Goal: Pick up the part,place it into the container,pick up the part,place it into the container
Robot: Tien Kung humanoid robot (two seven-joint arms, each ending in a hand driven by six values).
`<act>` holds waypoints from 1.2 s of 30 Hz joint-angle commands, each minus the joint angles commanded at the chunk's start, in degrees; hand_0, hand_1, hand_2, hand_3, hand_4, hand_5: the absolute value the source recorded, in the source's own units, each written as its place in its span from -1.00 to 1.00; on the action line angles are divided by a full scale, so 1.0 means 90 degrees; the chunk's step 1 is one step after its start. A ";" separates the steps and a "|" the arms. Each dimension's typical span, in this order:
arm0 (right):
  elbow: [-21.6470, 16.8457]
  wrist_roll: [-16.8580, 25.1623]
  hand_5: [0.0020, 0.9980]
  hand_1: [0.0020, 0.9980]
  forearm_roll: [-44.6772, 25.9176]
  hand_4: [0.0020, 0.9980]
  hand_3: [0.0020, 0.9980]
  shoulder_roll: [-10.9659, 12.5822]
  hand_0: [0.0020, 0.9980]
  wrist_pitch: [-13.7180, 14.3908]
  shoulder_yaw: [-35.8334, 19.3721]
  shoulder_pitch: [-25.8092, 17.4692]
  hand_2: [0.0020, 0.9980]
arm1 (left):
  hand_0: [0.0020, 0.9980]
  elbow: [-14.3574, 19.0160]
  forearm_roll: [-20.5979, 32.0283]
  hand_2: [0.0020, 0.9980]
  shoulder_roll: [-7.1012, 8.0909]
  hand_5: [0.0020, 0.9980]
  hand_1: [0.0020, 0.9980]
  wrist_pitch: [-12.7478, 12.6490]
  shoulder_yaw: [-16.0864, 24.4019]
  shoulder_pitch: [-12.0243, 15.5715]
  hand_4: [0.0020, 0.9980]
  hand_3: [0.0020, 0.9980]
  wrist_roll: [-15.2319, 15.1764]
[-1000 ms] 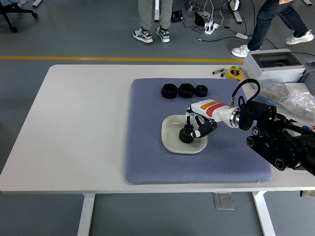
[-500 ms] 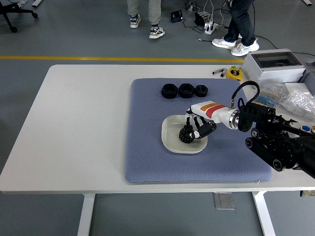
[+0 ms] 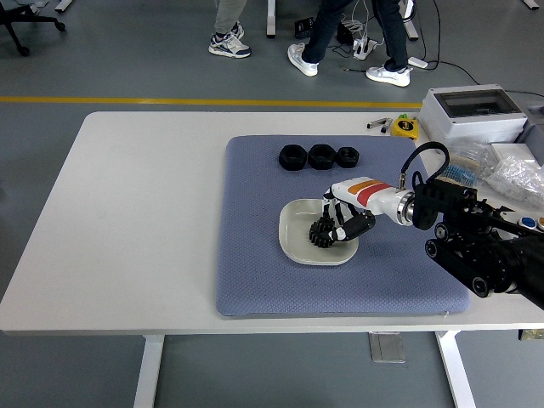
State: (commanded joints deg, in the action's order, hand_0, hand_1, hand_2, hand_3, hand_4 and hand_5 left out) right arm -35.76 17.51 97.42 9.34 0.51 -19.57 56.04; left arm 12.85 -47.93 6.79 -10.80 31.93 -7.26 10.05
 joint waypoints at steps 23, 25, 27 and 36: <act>-0.0061 0.0084 -0.32 -0.60 0.0210 0.76 0.09 -0.0006 -0.96 0.0015 -0.0183 -0.0077 -0.17 | 0.44 0.0005 -0.0122 0.54 0.0010 0.37 0.47 0.0023 0.0067 0.0064 0.42 0.36 0.0032; -0.0060 0.0089 -0.27 -0.59 0.0218 0.86 0.21 -0.0004 -0.95 0.0030 -0.0191 -0.0074 -0.15 | 0.44 0.0006 -0.0116 0.54 0.0010 0.37 0.47 0.0023 0.0063 0.0063 0.41 0.36 0.0030; -0.0056 0.0086 -0.27 -0.59 0.0229 0.86 0.21 -0.0006 -0.95 0.0048 -0.0198 -0.0067 -0.15 | 0.44 0.0006 -0.0103 0.54 0.0009 0.37 0.47 0.0020 0.0055 0.0056 0.41 0.36 0.0027; -0.0034 0.0059 -0.28 -0.58 0.0259 0.92 0.37 0.0023 -0.95 0.0104 -0.0305 -0.0080 -0.12 | 0.44 0.0007 -0.0020 0.54 0.0010 0.37 0.46 0.0011 0.0001 0.0025 0.41 0.36 0.0009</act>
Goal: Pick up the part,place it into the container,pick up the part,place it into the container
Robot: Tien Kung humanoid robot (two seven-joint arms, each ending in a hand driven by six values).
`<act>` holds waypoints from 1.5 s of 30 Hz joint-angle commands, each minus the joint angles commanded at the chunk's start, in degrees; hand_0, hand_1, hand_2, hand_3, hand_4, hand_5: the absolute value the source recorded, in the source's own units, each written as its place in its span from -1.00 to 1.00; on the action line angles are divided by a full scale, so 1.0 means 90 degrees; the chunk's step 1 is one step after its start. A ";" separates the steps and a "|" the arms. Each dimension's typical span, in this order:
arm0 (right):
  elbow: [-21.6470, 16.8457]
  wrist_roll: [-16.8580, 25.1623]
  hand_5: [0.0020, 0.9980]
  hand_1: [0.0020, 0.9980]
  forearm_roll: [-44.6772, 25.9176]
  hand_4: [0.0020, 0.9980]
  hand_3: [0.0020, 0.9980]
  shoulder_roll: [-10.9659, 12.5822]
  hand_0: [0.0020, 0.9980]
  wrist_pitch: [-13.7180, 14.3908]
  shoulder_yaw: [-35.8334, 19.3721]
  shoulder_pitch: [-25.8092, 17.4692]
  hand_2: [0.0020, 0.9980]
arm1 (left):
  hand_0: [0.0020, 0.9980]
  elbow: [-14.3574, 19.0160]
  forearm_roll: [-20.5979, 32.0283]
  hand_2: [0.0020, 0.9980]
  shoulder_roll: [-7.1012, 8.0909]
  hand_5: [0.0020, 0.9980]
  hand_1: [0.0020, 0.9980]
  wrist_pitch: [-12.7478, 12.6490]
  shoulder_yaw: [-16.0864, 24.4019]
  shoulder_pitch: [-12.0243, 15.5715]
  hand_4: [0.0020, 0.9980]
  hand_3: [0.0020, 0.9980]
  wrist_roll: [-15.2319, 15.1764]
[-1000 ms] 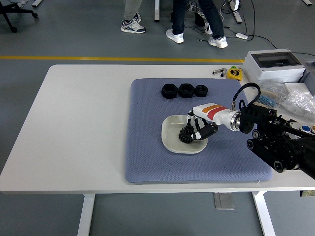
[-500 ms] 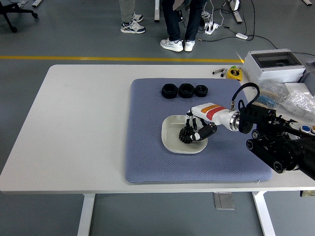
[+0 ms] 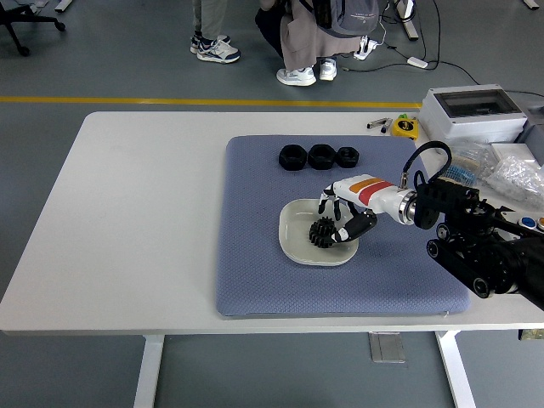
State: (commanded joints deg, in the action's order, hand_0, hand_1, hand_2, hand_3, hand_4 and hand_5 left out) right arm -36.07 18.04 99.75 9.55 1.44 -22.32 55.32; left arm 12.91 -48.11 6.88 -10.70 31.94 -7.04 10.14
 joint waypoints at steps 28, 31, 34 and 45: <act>-0.3514 -0.0742 0.98 0.72 -0.4526 1.00 0.91 0.1590 0.98 -0.0334 -0.2764 -0.1599 0.81 | 0.44 -0.0041 0.0305 0.54 -0.0023 0.36 0.47 -0.0056 -0.0190 -0.0131 0.41 0.35 -0.0114; -0.3788 -0.0739 0.70 0.70 -0.5313 1.00 0.84 0.1744 0.89 -0.0426 -0.3132 -0.1950 0.76 | 0.44 -0.0063 0.0362 0.54 -0.0049 0.36 0.47 -0.0088 -0.0200 -0.0164 0.41 0.35 -0.0145; -0.4055 -0.0766 0.70 0.70 -0.6140 1.00 0.84 0.1893 0.89 -0.0399 -0.3525 -0.2341 0.76 | 0.44 -0.0075 0.0410 0.54 -0.0066 0.36 0.47 -0.0109 -0.0211 -0.0180 0.41 0.35 -0.0160; -0.5009 -0.0664 0.62 0.60 -0.7168 1.00 0.72 0.1892 0.70 -0.0259 -0.5348 -0.4171 0.66 | 0.44 -0.0071 0.0550 0.54 -0.0028 0.36 0.46 -0.0105 -0.0381 -0.0230 0.41 0.35 -0.0214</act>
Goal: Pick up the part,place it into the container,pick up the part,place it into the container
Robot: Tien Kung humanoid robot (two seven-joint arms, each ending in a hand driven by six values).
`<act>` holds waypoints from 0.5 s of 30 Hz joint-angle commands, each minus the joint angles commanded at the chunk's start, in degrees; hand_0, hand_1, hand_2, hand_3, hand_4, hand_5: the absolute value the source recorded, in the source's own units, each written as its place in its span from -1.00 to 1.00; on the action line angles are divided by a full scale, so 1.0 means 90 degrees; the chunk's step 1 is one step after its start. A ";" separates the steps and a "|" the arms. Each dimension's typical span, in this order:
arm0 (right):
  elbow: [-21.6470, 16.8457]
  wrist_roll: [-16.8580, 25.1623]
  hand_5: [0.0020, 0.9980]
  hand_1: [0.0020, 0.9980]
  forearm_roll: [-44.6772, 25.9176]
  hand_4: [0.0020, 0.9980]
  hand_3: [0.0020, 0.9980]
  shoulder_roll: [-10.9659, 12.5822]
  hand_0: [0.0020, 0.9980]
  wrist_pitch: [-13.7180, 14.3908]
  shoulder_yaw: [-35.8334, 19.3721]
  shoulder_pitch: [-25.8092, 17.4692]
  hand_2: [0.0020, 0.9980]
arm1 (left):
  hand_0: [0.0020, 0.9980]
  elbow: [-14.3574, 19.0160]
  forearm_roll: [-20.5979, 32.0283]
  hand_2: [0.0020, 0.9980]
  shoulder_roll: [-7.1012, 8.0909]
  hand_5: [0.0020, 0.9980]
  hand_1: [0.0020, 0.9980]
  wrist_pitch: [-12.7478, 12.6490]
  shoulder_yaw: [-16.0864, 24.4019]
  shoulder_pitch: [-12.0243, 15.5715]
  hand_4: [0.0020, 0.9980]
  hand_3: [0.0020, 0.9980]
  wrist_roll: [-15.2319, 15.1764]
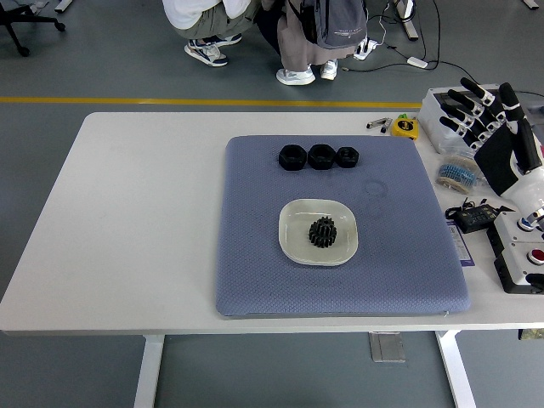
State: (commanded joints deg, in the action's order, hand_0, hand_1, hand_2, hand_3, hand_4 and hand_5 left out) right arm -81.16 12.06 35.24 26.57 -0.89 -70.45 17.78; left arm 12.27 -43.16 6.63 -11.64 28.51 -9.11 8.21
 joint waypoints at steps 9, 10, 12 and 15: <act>-0.0443 -0.0188 0.55 0.62 0.1509 1.00 0.72 -0.0889 0.71 -0.0262 -0.1074 -0.1257 0.67 | 0.44 -0.0013 -0.0108 0.53 0.0032 0.36 0.46 0.0032 0.0030 0.0107 0.41 0.35 0.0006; -0.0491 -0.0217 0.55 0.62 0.1695 1.00 0.71 -0.0949 0.70 -0.0253 -0.1129 -0.1369 0.67 | 0.44 -0.0013 -0.0121 0.52 0.0039 0.35 0.46 0.0039 0.0019 0.0118 0.41 0.34 -0.0001; -0.0551 -0.0243 0.55 0.62 0.1909 1.00 0.71 -0.0999 0.70 -0.0226 -0.1191 -0.1501 0.67 | 0.44 -0.0017 -0.0125 0.52 0.0044 0.35 0.46 0.0043 0.0014 0.0129 0.41 0.34 -0.0010; -0.0618 -0.0277 0.55 0.62 0.2252 1.00 0.71 -0.1049 0.70 -0.0120 -0.1319 -0.1650 0.67 | 0.44 -0.0029 -0.0006 0.52 0.0042 0.35 0.46 0.0025 -0.0040 0.0156 0.41 0.34 -0.0043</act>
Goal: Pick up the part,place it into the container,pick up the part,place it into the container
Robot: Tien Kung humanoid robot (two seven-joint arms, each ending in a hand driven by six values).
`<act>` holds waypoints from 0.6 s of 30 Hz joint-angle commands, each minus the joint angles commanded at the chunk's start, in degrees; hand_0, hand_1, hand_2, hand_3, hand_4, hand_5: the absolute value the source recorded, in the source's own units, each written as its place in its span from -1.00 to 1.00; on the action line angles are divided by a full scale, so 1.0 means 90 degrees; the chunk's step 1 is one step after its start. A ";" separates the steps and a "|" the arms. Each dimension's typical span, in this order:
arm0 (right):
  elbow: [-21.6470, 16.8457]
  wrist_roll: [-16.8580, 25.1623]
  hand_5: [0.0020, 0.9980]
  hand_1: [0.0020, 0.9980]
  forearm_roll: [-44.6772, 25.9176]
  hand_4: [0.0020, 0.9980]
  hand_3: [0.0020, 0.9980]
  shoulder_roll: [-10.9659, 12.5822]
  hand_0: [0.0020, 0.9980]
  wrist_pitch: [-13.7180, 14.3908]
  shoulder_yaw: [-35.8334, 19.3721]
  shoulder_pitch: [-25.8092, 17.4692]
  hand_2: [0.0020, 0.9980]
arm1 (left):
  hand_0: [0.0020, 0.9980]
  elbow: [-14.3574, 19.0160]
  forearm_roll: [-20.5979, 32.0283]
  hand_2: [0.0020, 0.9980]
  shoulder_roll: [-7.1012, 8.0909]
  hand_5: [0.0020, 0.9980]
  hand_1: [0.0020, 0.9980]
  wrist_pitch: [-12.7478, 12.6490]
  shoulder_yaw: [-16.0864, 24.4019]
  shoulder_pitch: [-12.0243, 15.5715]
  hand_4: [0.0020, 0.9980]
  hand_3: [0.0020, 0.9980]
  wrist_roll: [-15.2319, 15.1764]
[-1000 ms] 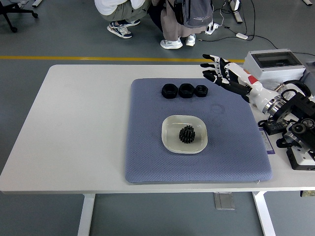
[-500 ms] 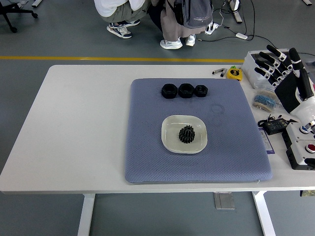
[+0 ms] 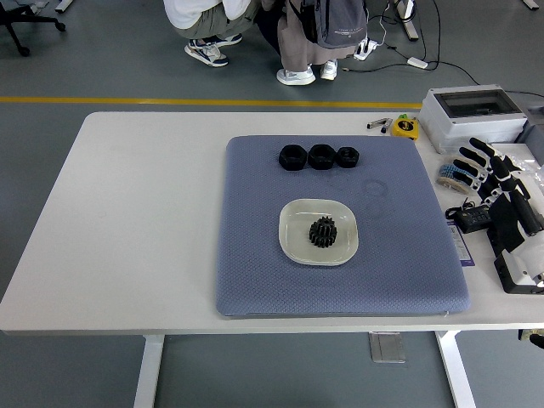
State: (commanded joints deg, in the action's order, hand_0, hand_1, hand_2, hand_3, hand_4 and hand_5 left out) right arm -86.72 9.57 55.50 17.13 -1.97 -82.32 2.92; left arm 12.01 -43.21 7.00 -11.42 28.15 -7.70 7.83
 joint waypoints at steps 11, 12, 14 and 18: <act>0.0016 0.0015 0.51 0.61 0.0128 1.00 0.70 -0.0099 0.68 0.0302 -0.0395 -0.0099 0.66 | 0.43 0.0000 0.0240 0.51 0.0035 0.36 0.46 -0.0001 -0.0211 0.0038 0.41 0.33 -0.0079; 0.0018 0.0012 0.51 0.61 0.0117 1.00 0.70 -0.0092 0.68 0.0311 -0.0428 -0.0095 0.66 | 0.43 0.0001 0.0262 0.51 0.0032 0.36 0.46 -0.0002 -0.0235 0.0040 0.41 0.33 -0.0087; 0.0014 0.0003 0.50 0.60 0.0150 1.00 0.70 -0.0102 0.68 0.0315 -0.0533 -0.0091 0.66 | 0.43 0.0022 0.0396 0.52 0.0022 0.35 0.46 -0.0009 -0.0382 0.0052 0.40 0.33 -0.0124; 0.0015 -0.0031 0.50 0.60 0.0179 1.00 0.70 -0.0161 0.68 0.0284 -0.0581 -0.0095 0.66 | 0.43 0.0033 0.0337 0.52 0.0011 0.35 0.46 0.0014 -0.0425 0.0071 0.40 0.33 -0.0133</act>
State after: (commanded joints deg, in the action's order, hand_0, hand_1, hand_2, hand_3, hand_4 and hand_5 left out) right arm -86.58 9.29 57.12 15.68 0.59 -87.55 2.07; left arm 12.31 -40.18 7.10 -11.30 24.33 -7.06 6.63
